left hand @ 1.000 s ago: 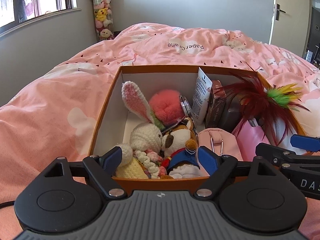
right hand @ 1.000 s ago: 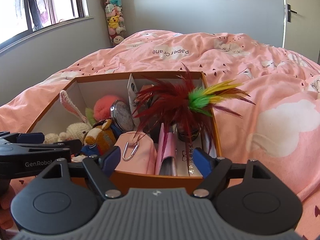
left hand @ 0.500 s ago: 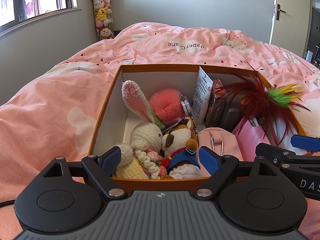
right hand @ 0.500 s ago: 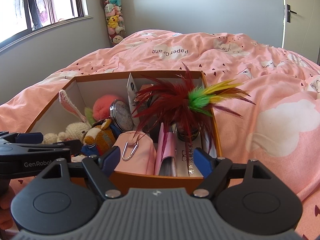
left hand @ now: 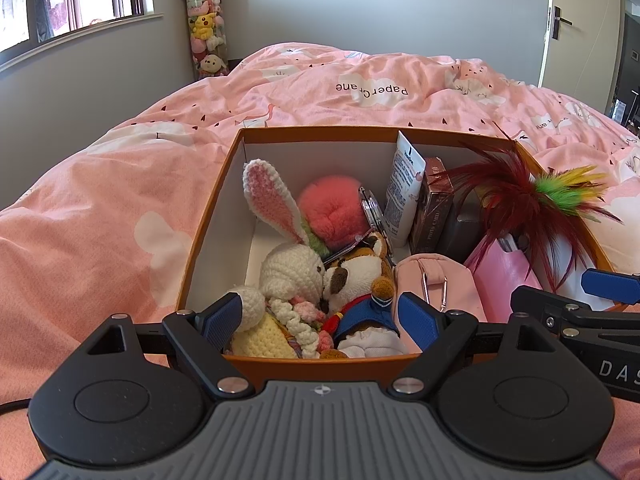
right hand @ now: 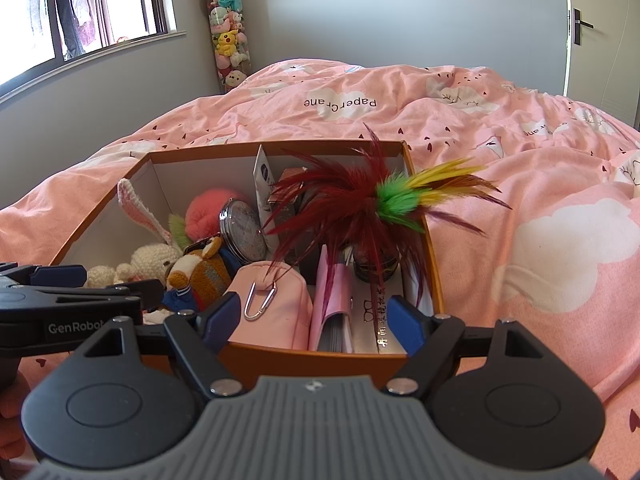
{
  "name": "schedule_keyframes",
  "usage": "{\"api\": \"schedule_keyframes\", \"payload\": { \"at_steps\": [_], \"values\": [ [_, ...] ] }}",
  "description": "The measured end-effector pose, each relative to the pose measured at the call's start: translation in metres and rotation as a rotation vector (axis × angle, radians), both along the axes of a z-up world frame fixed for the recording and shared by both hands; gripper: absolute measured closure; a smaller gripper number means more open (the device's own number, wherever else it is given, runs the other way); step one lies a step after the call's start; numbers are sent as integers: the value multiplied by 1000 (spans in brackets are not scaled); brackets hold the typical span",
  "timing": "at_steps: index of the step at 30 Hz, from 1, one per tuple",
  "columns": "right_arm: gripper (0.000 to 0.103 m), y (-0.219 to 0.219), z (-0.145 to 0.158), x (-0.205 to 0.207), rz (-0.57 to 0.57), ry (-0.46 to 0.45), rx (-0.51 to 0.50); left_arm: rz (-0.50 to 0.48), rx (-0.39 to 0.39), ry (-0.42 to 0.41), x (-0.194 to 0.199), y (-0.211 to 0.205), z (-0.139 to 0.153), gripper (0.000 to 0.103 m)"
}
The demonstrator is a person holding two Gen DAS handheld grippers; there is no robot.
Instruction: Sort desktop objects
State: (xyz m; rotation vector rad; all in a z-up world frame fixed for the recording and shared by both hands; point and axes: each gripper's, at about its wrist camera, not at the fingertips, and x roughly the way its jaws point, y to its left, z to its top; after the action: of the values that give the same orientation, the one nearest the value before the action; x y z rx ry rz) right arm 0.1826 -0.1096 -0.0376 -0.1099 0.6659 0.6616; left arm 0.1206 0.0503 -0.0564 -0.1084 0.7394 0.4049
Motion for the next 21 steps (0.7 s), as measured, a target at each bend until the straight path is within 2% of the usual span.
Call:
{"api": "schedule_keyframes", "payload": {
  "at_steps": [21],
  "values": [
    [21,0,-1,0,0,-3,-1,-11,-2,9,0,-4,-2,2]
  ]
}}
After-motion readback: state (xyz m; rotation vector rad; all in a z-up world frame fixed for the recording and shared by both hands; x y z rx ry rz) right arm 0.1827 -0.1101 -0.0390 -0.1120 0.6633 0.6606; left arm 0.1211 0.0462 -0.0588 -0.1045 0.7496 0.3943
